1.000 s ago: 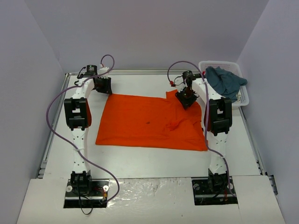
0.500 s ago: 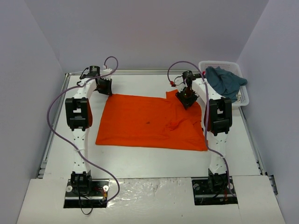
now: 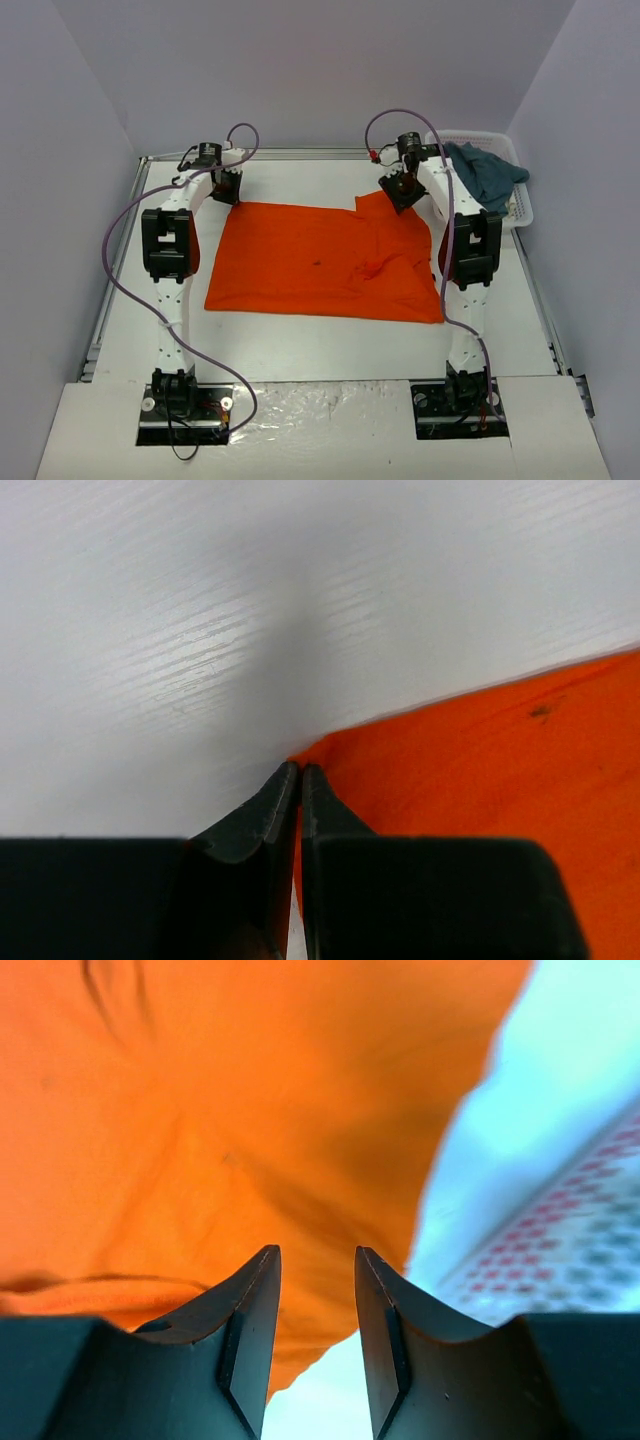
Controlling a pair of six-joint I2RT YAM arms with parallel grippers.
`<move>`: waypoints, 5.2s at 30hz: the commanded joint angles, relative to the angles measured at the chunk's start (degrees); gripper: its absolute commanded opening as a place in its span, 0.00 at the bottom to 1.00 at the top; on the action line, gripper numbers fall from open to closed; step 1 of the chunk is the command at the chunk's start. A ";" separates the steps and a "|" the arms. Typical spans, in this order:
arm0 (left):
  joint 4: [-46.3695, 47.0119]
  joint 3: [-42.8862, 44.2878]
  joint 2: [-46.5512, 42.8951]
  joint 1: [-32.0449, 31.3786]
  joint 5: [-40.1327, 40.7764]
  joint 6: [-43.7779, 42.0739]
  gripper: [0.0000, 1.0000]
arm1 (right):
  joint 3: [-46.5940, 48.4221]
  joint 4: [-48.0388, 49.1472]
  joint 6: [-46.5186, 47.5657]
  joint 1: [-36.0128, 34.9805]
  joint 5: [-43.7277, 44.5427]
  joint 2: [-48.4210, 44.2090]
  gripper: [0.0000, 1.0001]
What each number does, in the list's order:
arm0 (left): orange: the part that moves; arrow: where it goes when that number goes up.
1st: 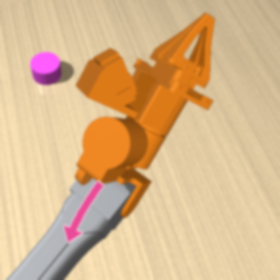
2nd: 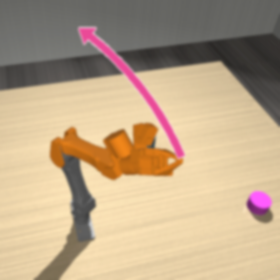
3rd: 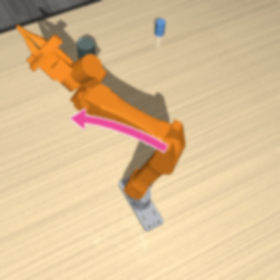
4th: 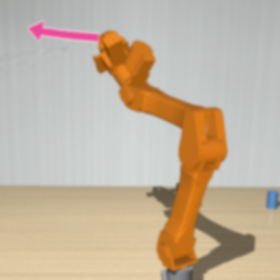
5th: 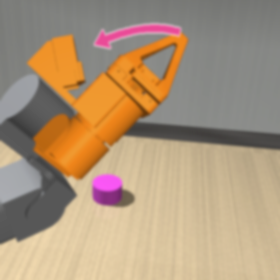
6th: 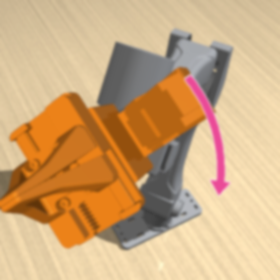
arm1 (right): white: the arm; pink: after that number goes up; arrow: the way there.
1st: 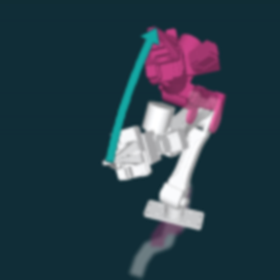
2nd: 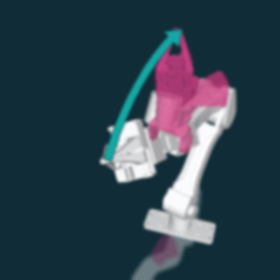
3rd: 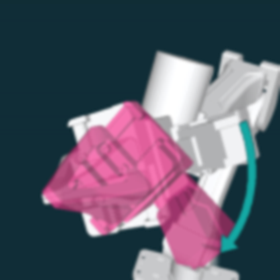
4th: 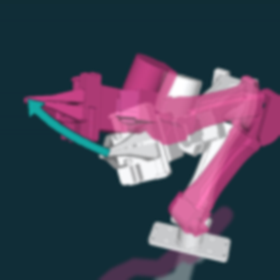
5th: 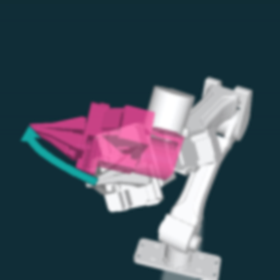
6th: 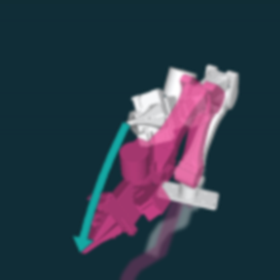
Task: Fold and stack the t-shirts
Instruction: Grap the side of the flattened tshirt furthest away from the robot with both arms, then fold the other side of the tshirt into a rectangle
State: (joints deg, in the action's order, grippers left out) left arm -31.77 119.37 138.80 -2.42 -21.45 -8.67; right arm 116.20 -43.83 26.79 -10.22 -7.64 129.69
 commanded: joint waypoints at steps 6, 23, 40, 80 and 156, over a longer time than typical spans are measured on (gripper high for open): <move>-4.18 -5.28 -2.74 0.22 6.68 0.93 0.02 | 13.86 1.64 -6.21 2.31 0.87 3.72 0.32; -2.60 -8.28 -5.82 0.13 8.36 1.11 0.02 | 32.95 8.24 -17.38 4.24 1.22 21.04 0.32; -1.80 -10.21 -6.18 0.13 8.00 0.41 0.02 | 35.76 8.06 -18.44 5.47 -2.56 27.19 0.32; -2.95 -9.95 -8.81 0.39 5.72 -0.21 0.02 | 32.51 6.57 -15.62 4.42 -6.86 22.20 0.00; 0.04 -41.32 -44.06 9.18 -19.50 -12.95 0.02 | -20.13 -0.02 -7.72 4.24 -11.61 -27.47 0.00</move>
State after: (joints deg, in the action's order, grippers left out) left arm -31.42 77.84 98.26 5.69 -38.17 -19.42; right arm 97.10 -41.15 18.20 -5.72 -18.94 106.24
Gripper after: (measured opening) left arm 0.032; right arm 0.005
